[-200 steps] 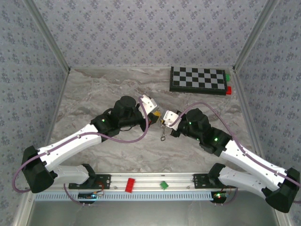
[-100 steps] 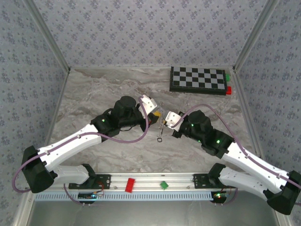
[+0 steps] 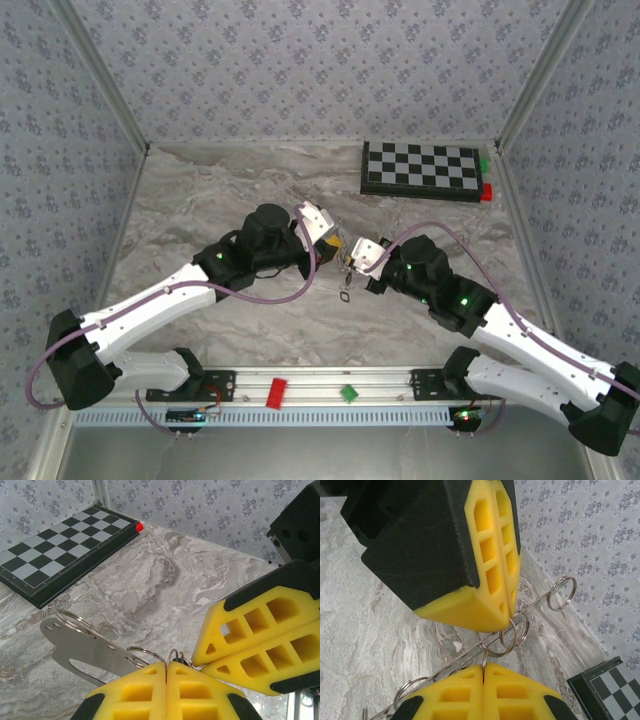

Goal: Put the keys on the keyring

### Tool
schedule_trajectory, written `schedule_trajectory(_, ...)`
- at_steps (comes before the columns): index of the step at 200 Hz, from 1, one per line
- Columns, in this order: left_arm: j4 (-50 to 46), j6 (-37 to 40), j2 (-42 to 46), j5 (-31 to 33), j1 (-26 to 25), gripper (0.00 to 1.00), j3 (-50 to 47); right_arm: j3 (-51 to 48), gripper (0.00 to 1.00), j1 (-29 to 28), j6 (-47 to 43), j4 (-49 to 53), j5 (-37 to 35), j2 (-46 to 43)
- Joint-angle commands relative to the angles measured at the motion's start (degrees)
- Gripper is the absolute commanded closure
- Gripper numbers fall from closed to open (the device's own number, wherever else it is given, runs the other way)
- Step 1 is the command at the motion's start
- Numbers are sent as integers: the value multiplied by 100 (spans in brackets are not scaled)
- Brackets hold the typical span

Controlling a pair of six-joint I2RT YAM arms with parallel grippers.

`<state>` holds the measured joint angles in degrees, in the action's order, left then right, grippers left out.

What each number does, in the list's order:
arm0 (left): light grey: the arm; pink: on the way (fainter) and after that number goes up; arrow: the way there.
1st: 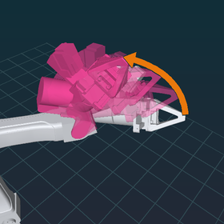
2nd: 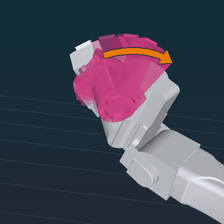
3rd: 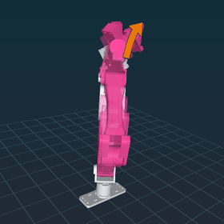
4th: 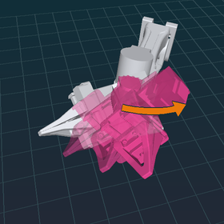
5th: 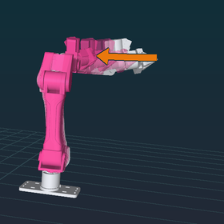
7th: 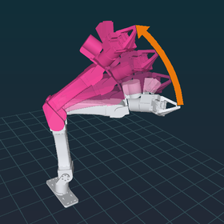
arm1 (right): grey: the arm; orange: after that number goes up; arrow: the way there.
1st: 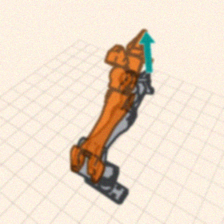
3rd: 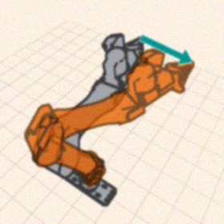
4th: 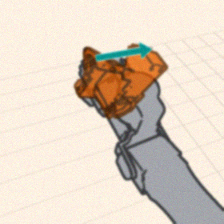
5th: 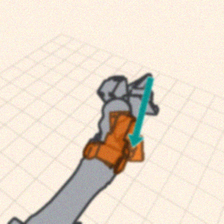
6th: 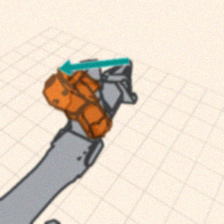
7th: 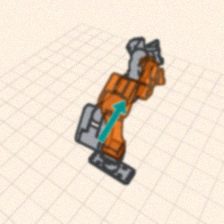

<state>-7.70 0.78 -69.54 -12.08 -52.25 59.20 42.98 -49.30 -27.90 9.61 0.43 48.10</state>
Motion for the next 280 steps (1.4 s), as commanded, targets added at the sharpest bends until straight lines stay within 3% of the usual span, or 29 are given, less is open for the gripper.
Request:
schedule_trajectory(1, 347, -92, 134, 284, 73, 100, 4, -51, 100, -85, 80, 133, 49, -53)
schedule_trajectory(52, 357, -95, 154, 238, 79, 100, -20, -57, 100, -65, 101, 111, -174, -80)
schedule_trajectory(99, 549, -148, 184, 168, 83, 100, -122, -102, 100, -132, 152, 126, 218, -46)
schedule_trajectory(124, 753, -202, 237, 55, 83, 100, -227, -99, 72, -134, 263, 102, 250, -79)
schedule_trajectory(166, 1035, -336, 296, -128, 128, 100, -357, -236, 67, -99, 636, 119, -69, -493)
schedule_trajectory(218, 2107, -750, 269, -764, 296, 100, -781, -395, 63, 61, 1990, 50, -325, -964)
schedule_trajectory(243, 2497, -921, 222, -950, 386, 100, -877, -524, 57, 254, 2465, -140, -100, -1039)
schedule_trajectory(280, 3265, -1386, 203, -1462, 699, 100, -1158, -694, 57, 888, 3271, -684, 636, -1013)
